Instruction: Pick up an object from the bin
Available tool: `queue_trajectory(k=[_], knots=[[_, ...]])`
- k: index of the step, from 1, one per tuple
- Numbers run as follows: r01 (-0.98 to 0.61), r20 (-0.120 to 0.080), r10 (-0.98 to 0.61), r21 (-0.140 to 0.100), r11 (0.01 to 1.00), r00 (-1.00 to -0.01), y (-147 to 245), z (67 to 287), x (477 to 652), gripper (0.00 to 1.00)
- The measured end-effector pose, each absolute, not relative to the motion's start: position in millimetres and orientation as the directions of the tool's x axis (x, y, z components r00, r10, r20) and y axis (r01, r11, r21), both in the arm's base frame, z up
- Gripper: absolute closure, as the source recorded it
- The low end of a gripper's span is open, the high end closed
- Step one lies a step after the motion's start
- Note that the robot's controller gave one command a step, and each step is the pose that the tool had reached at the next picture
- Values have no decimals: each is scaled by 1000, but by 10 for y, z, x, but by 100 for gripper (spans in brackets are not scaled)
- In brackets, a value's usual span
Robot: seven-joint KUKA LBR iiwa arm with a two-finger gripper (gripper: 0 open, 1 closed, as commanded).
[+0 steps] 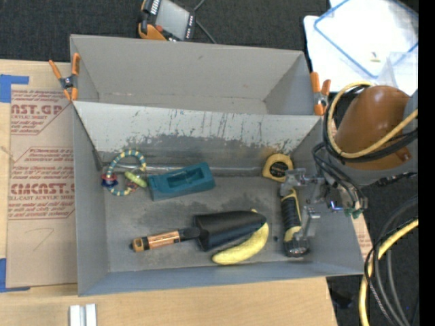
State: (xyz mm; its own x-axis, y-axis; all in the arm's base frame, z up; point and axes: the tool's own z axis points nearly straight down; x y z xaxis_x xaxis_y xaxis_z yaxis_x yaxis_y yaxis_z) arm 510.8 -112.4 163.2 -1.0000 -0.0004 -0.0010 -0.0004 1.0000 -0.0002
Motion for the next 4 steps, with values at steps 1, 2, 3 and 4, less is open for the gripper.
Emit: queue_trajectory(k=[1,2,3,4], knots=[[0,-1,0,0,1000,-1000,-1124,1632,5108,0],[10,5,10,4,1000,-1000,-637,1130,4890,0],[16,-8,16,-1,1000,-1000,-527,933,4916,0],[17,-2,17,2,1000,-1000,-238,692,4943,0]])
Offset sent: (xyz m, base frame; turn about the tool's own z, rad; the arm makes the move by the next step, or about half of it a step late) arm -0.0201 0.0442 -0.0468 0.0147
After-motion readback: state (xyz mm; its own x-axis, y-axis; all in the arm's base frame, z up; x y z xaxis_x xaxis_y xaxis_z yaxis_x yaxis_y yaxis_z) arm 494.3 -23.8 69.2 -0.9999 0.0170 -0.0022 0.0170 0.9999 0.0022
